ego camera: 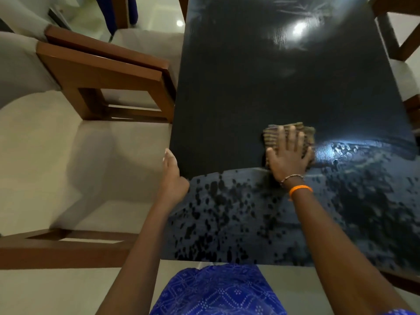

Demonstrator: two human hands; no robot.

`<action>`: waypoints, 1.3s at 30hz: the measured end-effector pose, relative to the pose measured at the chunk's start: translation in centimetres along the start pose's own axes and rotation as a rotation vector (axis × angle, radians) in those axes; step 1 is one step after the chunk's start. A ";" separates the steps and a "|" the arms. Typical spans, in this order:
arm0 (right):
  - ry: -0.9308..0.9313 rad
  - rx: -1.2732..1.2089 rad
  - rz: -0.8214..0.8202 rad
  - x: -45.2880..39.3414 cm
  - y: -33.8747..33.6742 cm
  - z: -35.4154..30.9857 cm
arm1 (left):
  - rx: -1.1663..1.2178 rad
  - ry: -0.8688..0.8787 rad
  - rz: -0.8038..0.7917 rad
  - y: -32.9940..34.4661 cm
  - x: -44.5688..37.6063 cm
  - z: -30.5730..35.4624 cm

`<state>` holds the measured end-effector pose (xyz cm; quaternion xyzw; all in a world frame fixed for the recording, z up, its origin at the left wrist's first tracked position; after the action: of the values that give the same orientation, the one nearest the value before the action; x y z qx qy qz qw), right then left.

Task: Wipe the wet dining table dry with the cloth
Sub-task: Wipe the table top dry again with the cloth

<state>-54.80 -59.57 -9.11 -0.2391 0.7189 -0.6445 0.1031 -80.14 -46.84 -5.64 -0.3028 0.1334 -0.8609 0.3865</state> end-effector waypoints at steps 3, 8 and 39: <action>-0.241 0.015 -0.053 4.4 1.9 -6.6 | 0.325 -0.045 0.070 -1.9 0.6 -0.4; -0.691 0.013 -0.192 14.0 4.9 -16.3 | 0.661 -0.160 0.264 -3.2 2.7 -3.3; -0.310 0.006 -0.023 11.2 2.4 -7.1 | 0.320 -0.030 0.188 -0.5 5.5 -4.2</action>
<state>-68.22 -58.55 -8.63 -0.3438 0.6897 -0.6030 0.2060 -85.87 -50.65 -6.39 -0.2364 0.0166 -0.8265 0.5106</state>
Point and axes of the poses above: each hand's wrist, its own x-axis away from the middle knuckle, its own y-axis out of the palm, z = x × y, the point moved 2 cm from there along -x, towards the middle knuckle, and after that the axes turned 9 degrees about y, right-handed, at the moved point
